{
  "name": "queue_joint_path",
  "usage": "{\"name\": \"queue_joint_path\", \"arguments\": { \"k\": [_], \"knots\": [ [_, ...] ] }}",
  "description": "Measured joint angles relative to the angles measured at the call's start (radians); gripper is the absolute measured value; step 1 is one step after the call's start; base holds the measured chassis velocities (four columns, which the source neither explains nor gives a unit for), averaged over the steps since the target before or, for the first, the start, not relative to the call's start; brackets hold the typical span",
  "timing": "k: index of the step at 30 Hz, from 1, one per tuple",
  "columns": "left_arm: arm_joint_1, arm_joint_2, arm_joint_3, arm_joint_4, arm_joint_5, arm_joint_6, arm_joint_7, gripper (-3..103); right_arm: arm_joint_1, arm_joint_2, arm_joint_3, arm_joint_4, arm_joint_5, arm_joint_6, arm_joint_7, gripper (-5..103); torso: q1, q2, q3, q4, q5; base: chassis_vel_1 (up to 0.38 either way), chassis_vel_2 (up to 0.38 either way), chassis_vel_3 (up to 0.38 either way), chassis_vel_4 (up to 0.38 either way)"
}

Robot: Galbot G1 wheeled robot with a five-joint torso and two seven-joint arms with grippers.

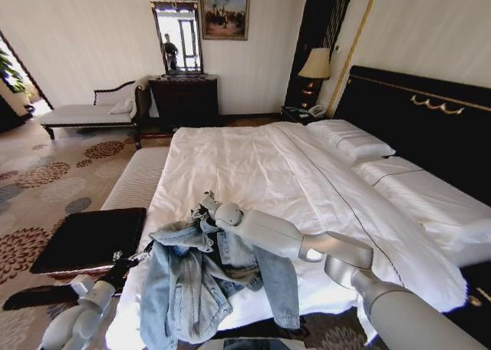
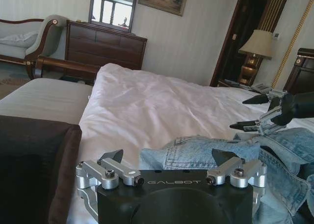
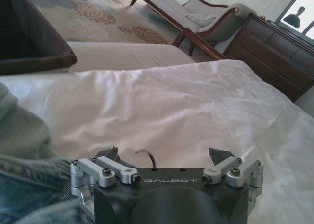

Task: Pick up the clothes from the bed and hang them on the clothes hanger.

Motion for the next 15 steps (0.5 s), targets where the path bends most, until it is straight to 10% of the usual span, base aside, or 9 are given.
{"name": "queue_joint_path", "arguments": {
  "k": [15],
  "knots": [
    [0.023, -0.007, 0.032, -0.044, 0.024, 0.001, 0.006, 100, 0.027, -0.096, -0.114, 0.054, -0.119, 0.038, -0.068, 100, 0.000, 0.000, 0.000, -0.0001, 0.0003, 0.000, 0.000, 0.000, 0.000]
  ]
}}
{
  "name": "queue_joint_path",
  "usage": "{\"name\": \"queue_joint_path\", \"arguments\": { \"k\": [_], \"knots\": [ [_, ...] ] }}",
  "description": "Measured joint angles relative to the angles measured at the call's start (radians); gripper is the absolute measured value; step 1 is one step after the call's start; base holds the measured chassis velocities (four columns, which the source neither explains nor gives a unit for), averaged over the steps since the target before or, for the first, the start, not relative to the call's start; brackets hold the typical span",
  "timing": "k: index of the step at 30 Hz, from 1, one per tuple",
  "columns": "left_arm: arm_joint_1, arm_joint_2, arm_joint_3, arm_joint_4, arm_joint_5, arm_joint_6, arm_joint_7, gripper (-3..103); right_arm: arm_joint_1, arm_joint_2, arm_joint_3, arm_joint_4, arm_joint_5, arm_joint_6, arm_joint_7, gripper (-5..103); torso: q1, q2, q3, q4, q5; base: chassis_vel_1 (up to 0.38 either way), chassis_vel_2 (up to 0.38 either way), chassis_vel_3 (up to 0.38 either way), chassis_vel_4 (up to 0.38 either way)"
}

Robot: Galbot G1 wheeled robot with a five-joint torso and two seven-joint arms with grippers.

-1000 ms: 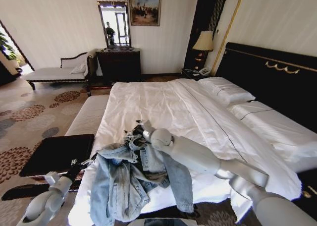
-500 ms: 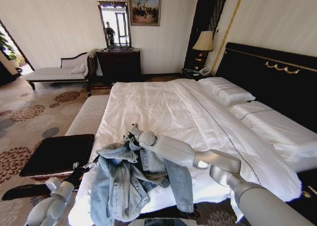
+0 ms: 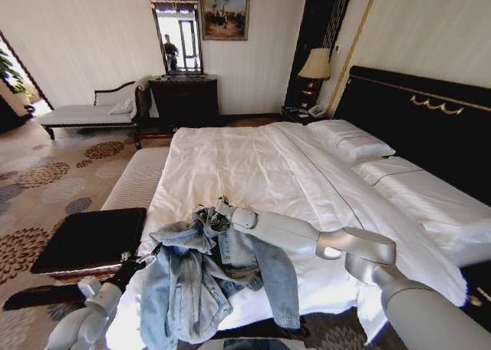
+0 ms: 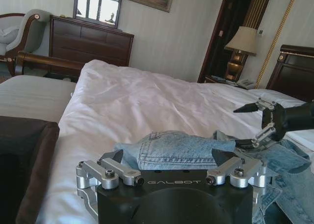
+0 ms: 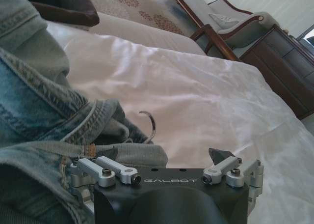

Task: Pick up the clothes from the bed and hang them on the clothes hanger.

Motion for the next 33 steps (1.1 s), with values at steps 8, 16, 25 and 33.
{"name": "queue_joint_path", "arguments": {
  "k": [8, 16, 25, 33],
  "knots": [
    [0.013, -0.006, -0.006, -0.019, 0.002, 0.000, 0.001, 100, 0.049, 0.107, 0.025, -0.120, -0.026, 0.018, 0.008, 100, 0.000, 0.000, 0.000, 0.0004, -0.0002, 0.000, 0.000, 0.000, 0.000],
    [0.023, -0.007, -0.010, -0.029, 0.003, -0.005, 0.006, 100, 0.046, 0.131, -0.047, -0.218, -0.094, 0.041, -0.026, 100, 0.000, 0.000, 0.000, 0.0002, -0.0002, 0.000, 0.000, 0.000, 0.000],
    [0.020, -0.017, -0.004, -0.029, 0.004, -0.007, 0.008, 100, 0.088, 0.077, -0.163, -0.098, -0.105, 0.044, -0.080, 100, 0.000, 0.000, 0.000, 0.0002, -0.0002, 0.000, 0.000, 0.000, 0.000],
    [0.024, -0.026, 0.004, -0.022, 0.008, -0.015, 0.013, 100, 0.092, 0.126, -0.241, -0.136, -0.169, 0.054, -0.127, 100, 0.000, 0.000, 0.000, 0.0003, -0.0002, 0.000, 0.000, 0.000, 0.000]
  ]
}}
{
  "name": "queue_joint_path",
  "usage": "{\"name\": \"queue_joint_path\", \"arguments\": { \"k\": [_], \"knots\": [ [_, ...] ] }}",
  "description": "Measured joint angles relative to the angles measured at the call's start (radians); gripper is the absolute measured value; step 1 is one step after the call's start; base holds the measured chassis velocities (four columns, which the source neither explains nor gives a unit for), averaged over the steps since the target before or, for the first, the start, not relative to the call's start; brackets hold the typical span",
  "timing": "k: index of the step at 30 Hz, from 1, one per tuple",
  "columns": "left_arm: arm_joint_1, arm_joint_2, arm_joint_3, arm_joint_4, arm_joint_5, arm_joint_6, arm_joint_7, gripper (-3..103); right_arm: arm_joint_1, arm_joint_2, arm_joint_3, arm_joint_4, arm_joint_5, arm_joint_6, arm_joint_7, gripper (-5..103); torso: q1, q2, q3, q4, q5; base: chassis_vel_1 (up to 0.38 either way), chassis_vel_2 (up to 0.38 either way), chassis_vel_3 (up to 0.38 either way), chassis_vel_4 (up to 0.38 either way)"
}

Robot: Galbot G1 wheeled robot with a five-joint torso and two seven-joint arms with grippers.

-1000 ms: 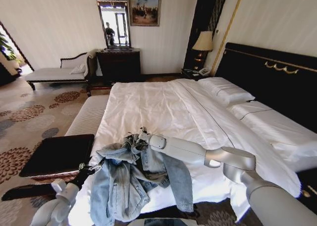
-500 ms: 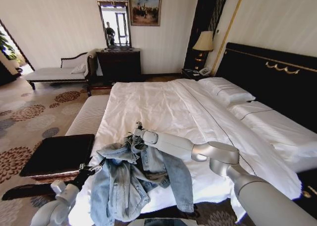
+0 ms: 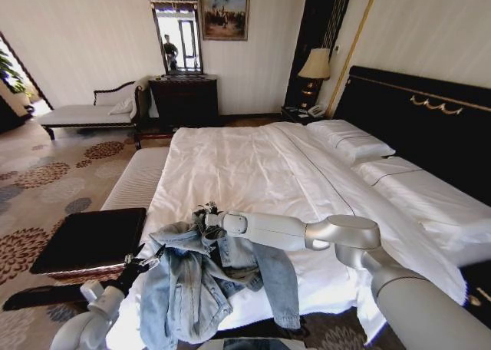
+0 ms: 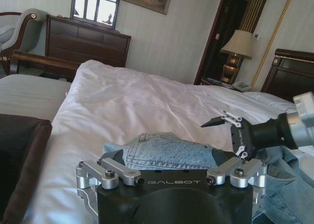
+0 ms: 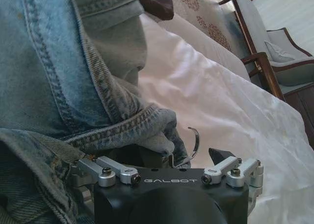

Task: Pick up the clothes from the bed and hang them on the clothes hanger.

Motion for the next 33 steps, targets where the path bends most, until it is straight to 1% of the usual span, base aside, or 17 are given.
{"name": "queue_joint_path", "arguments": {
  "k": [1, 2, 4, 5, 6, 10, 11, 12, 14, 18, 21, 22, 24, 25, 26, 27, 33],
  "knots": [
    [0.002, -0.003, 0.001, -0.002, 0.000, 0.000, 0.000, 100, -0.011, 0.028, -0.005, -0.056, -0.029, 0.010, -0.004, 100, 0.000, 0.000, 0.000, 0.0001, 0.0000, 0.000, 0.000, 0.000, 0.000],
    [0.002, -0.003, 0.001, -0.002, 0.000, 0.000, 0.000, 100, -0.011, 0.028, -0.005, -0.056, -0.029, 0.010, -0.004, 100, 0.000, 0.000, 0.000, 0.0001, 0.0000, 0.000, 0.000, 0.000, 0.000],
    [0.006, -0.007, 0.001, -0.008, 0.000, -0.001, 0.001, 100, -0.023, 0.071, -0.005, -0.137, -0.059, 0.020, -0.002, 100, 0.000, 0.000, 0.000, 0.0000, -0.0001, 0.000, 0.000, 0.000, 0.000],
    [0.013, -0.010, 0.001, -0.015, 0.003, -0.002, 0.004, 100, -0.031, 0.115, -0.005, -0.217, -0.072, 0.025, -0.004, 100, 0.000, 0.000, 0.000, 0.0001, -0.0001, 0.000, 0.000, 0.000, 0.000],
    [0.013, -0.010, 0.001, -0.015, 0.003, -0.002, 0.004, 100, -0.031, 0.115, -0.005, -0.217, -0.072, 0.025, -0.004, 100, 0.000, 0.000, 0.000, 0.0001, -0.0001, 0.000, 0.000, 0.000, 0.000],
    [0.021, -0.010, -0.003, -0.018, 0.001, -0.009, 0.007, 100, -0.037, 0.199, -0.017, -0.360, -0.108, 0.052, -0.018, 100, 0.000, 0.000, 0.000, 0.0000, -0.0001, 0.000, 0.000, 0.000, 0.000],
    [0.021, -0.010, -0.004, -0.018, 0.001, -0.010, 0.007, 100, -0.044, 0.213, -0.013, -0.389, -0.119, 0.053, -0.013, 100, 0.000, 0.000, 0.000, 0.0004, 0.0000, 0.000, 0.000, 0.000, 0.000],
    [0.021, -0.010, -0.004, -0.018, 0.001, -0.010, 0.007, 100, -0.044, 0.213, -0.013, -0.389, -0.119, 0.053, -0.013, 100, 0.000, 0.000, 0.000, 0.0004, 0.0000, 0.000, 0.000, 0.000, 0.000],
    [0.024, -0.011, -0.005, -0.017, 0.000, -0.012, 0.007, 100, -0.062, 0.224, 0.011, -0.481, -0.153, 0.062, 0.004, 100, 0.000, 0.000, 0.000, 0.0008, 0.0000, 0.000, 0.000, 0.000, 0.000],
    [0.024, -0.015, -0.005, -0.018, -0.001, -0.012, 0.007, 100, -0.080, 0.224, 0.068, -0.548, -0.206, 0.070, 0.037, 100, 0.000, 0.000, 0.000, -0.0003, -0.0002, 0.000, 0.000, 0.000, 0.000],
    [0.025, -0.015, -0.005, -0.020, -0.006, -0.013, 0.007, 100, -0.090, 0.223, 0.110, -0.550, -0.231, 0.065, 0.069, 100, 0.000, 0.000, 0.000, -0.0002, 0.0001, 0.000, 0.000, 0.000, 0.000],
    [0.023, -0.015, -0.006, -0.020, -0.009, -0.014, 0.007, 100, -0.099, 0.222, 0.145, -0.554, -0.251, 0.066, 0.096, 100, 0.000, 0.000, 0.000, 0.0000, 0.0001, 0.000, 0.000, 0.000, 0.000],
    [0.022, -0.015, -0.006, -0.020, -0.010, -0.014, 0.007, 100, -0.102, 0.222, 0.156, -0.555, -0.256, 0.066, 0.104, 100, 0.000, 0.000, 0.000, -0.0001, 0.0000, 0.000, 0.000, 0.000, 0.000],
    [0.018, -0.015, -0.006, -0.019, -0.012, -0.014, 0.007, 100, -0.112, 0.221, 0.194, -0.550, -0.265, 0.066, 0.134, 100, 0.000, 0.000, 0.000, -0.0003, -0.0001, 0.000, 0.000, 0.000, 0.000],
    [0.015, -0.015, -0.003, -0.019, -0.013, -0.014, 0.006, 100, -0.128, 0.220, 0.261, -0.492, -0.294, 0.058, 0.191, 100, 0.000, 0.000, 0.000, -0.0003, -0.0002, 0.000, 0.000, 0.000, 0.000],
    [0.015, -0.015, -0.003, -0.019, -0.016, -0.014, 0.006, 100, -0.130, 0.219, 0.272, -0.467, -0.298, 0.052, 0.205, 100, 0.000, 0.000, 0.000, -0.0001, -0.0001, 0.000, 0.000, 0.000, 0.000],
    [0.019, -0.014, -0.006, -0.020, -0.020, -0.014, 0.005, 100, -0.128, 0.219, 0.281, -0.458, -0.308, 0.052, 0.216, 100, 0.000, 0.000, 0.000, -0.0001, -0.0002, 0.000, 0.000, 0.000, 0.000]
  ]
}}
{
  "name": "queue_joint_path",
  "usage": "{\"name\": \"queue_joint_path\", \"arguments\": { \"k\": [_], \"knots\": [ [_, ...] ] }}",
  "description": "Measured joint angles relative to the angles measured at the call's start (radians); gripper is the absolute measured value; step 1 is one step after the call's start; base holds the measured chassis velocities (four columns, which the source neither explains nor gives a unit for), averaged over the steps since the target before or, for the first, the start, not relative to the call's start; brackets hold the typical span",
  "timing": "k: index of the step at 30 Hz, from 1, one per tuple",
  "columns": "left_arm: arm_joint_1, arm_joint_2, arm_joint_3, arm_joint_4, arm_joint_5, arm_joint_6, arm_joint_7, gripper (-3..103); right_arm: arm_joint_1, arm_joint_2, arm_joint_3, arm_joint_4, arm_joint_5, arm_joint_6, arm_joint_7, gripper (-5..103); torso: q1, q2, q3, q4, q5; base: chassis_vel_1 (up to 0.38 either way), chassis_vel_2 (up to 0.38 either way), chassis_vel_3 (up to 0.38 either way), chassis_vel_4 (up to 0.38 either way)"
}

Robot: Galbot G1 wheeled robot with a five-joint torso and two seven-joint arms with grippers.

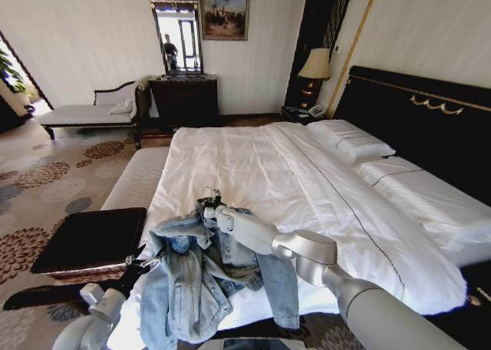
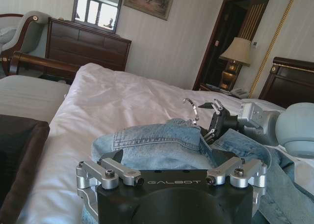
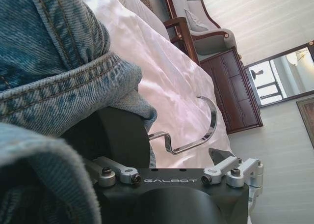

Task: Pick up the clothes from the bed and hang them on the clothes hanger.

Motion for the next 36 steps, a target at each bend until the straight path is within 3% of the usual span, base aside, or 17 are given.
{"name": "queue_joint_path", "arguments": {
  "k": [6, 9, 12, 17, 18, 21, 36],
  "knots": [
    [0.012, -0.004, -0.004, -0.008, -0.001, -0.004, 0.001, 100, 0.000, -0.001, -0.002, 0.024, 0.020, -0.013, 0.017, 96, 0.000, 0.000, 0.000, 0.0001, 0.0001, 0.000, 0.000, 0.000, 0.000],
    [0.014, -0.005, -0.004, -0.014, -0.001, -0.005, 0.001, 100, 0.002, -0.001, -0.003, 0.029, 0.040, -0.019, 0.020, 80, 0.000, 0.000, 0.000, 0.0001, 0.0001, 0.000, 0.000, 0.000, 0.000],
    [0.014, -0.004, -0.004, -0.016, -0.003, -0.005, 0.001, 100, 0.002, -0.001, -0.003, 0.032, 0.048, -0.022, 0.020, 75, 0.000, 0.000, 0.000, 0.0001, 0.0001, 0.000, 0.000, 0.000, 0.000],
    [0.015, -0.002, -0.008, -0.017, -0.008, -0.006, 0.003, 100, 0.002, -0.001, -0.005, 0.039, 0.057, -0.025, 0.020, 53, 0.000, 0.000, 0.000, 0.0001, 0.0001, 0.000, 0.000, 0.000, 0.000],
    [0.015, -0.002, -0.008, -0.017, -0.008, -0.006, 0.003, 100, 0.002, -0.001, -0.005, 0.039, 0.057, -0.025, 0.020, 53, 0.000, 0.000, 0.000, 0.0001, 0.0001, 0.000, 0.000, 0.000, 0.000],
    [0.018, -0.002, -0.010, -0.016, -0.008, -0.009, 0.004, 100, 0.002, -0.001, -0.005, 0.043, 0.056, -0.025, 0.020, 37, 0.000, 0.000, 0.000, 0.0001, 0.0001, 0.000, 0.000, 0.000, 0.000],
    [0.023, -0.002, -0.015, -0.016, -0.002, -0.012, 0.004, 100, 0.006, -0.001, -0.006, 0.117, 0.056, -0.040, 0.058, 14, 0.000, 0.000, 0.000, 0.0000, 0.0001, 0.000, 0.000, 0.000, 0.000]
  ]
}}
